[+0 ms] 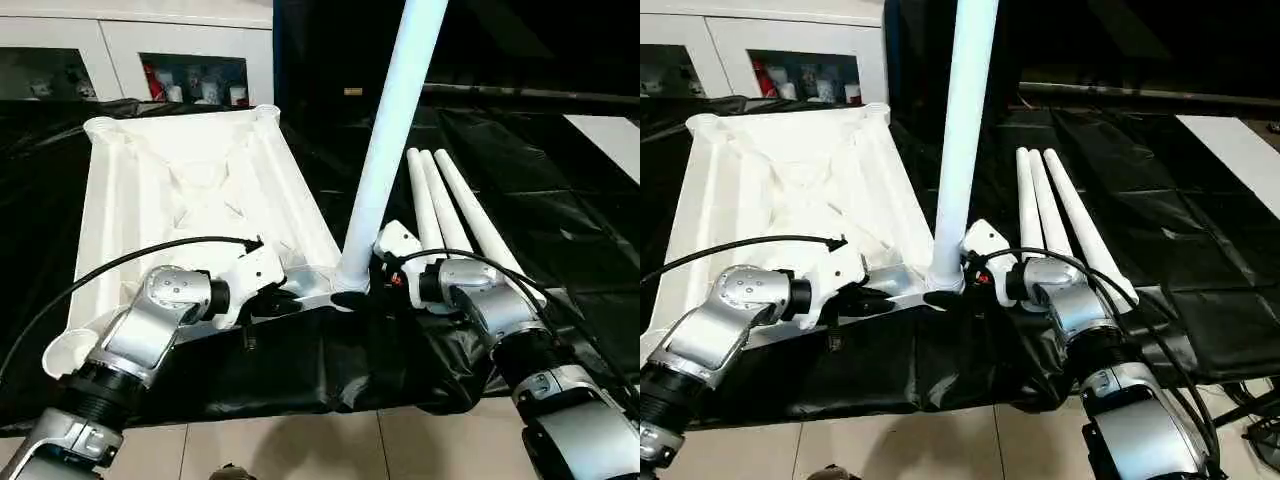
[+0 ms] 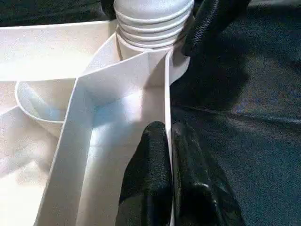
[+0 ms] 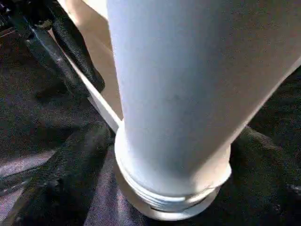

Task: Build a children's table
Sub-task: Rotate leg to tighten

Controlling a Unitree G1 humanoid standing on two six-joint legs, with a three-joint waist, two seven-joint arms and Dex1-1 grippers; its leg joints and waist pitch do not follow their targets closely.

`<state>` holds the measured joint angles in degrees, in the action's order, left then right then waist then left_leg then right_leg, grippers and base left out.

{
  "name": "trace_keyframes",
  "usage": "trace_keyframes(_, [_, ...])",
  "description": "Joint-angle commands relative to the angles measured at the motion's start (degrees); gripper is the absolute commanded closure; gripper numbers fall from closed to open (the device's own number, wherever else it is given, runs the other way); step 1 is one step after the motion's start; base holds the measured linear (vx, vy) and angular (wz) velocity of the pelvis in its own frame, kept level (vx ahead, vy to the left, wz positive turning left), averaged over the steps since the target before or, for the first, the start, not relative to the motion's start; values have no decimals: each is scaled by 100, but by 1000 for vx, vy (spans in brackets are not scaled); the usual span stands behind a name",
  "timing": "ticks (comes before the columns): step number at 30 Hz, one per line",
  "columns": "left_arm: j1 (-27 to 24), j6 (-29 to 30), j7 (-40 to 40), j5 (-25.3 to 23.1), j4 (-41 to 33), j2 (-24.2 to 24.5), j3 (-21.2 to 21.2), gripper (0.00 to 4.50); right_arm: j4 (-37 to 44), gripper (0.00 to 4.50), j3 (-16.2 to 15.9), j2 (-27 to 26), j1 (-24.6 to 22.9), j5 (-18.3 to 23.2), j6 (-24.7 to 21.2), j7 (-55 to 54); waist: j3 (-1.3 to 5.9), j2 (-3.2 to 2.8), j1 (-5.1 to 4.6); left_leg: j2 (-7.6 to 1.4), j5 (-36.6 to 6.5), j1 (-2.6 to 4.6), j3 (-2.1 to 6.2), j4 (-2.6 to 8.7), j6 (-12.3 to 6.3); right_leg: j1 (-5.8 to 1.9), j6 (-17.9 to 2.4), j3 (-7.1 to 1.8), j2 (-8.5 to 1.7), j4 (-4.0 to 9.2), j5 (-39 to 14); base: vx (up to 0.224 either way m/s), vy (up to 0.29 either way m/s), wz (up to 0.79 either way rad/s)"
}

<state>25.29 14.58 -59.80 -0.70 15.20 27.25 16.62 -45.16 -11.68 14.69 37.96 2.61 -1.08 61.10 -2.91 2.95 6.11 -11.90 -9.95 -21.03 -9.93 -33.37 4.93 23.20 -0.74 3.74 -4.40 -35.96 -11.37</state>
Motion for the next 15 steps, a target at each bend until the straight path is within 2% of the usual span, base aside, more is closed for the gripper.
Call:
trace_keyframes(1, [-54, -78, -125, 127, -126, -60, 75, 450, 33, 85, 36, -5, 101, 28, 1, 19, 359, -22, -5, -139, -899, 59, -6, 370, -182, -303, -1288, -266, -354, 367, -532, 0, 0, 0])
trace_keyframes(11, [-54, -64, -167, 124, -120, -40, 97, 450, 52, 166, 59, -18, 31, 36, 18, -4, 368, -34, -6, -137, -874, 63, -6, 364, -172, -307, -1314, -263, -345, 354, -429, 0, 0, 0])
trace_keyframes(15, [-55, -52, -190, 120, -121, -29, 113, 450, 45, 171, 77, -52, -25, 48, 19, -56, 368, -30, -5, -135, -884, 64, -7, 363, -169, -309, -1322, -263, -344, 353, -424, 0, 0, 0])
